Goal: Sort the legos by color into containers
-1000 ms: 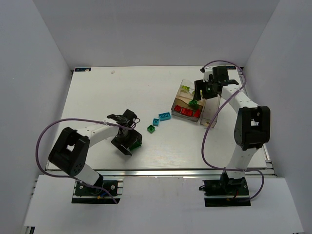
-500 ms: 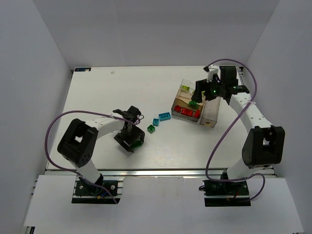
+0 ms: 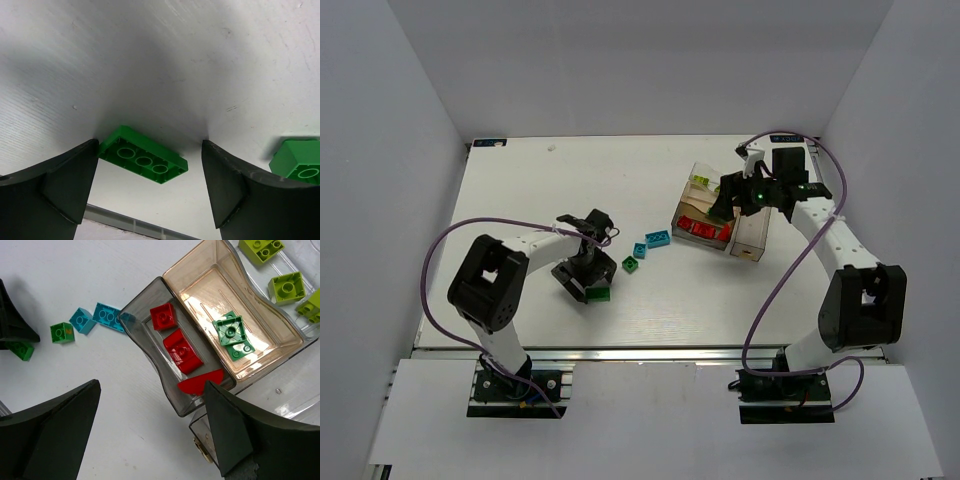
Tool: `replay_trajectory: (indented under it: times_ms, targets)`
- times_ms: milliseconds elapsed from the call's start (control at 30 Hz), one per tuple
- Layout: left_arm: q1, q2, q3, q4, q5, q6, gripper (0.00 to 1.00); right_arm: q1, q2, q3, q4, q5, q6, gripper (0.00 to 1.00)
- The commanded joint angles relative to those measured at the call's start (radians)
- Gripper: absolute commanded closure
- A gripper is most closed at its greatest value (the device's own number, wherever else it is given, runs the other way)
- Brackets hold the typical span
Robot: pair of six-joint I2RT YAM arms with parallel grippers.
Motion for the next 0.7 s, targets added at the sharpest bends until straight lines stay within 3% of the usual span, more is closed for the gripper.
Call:
replay_trajectory:
  times_ms: [0, 200, 433, 600, 667]
  targets:
    - [0.007, 0.018, 0.012, 0.008, -0.032, 0.030, 0.07, -0.005, -0.041, -0.013, 0.027, -0.027, -0.009, 0.11]
    - [0.007, 0.017, -0.012, 0.052, 0.002, 0.062, 0.13, -0.002, -0.043, -0.017, 0.030, -0.026, -0.004, 0.11]
    - [0.007, -0.048, -0.051, 0.126, 0.017, 0.106, 0.45, -0.007, -0.038, -0.013, 0.033, -0.027, 0.001, 0.11]
    - [0.007, -0.071, -0.077, 0.158, 0.034, 0.143, 0.45, -0.002, -0.041, -0.021, 0.031, -0.029, 0.005, 0.11]
    - [0.007, -0.080, -0.087, 0.180, 0.045, 0.155, 0.37, -0.002, -0.046, -0.028, 0.031, -0.030, 0.005, 0.11]
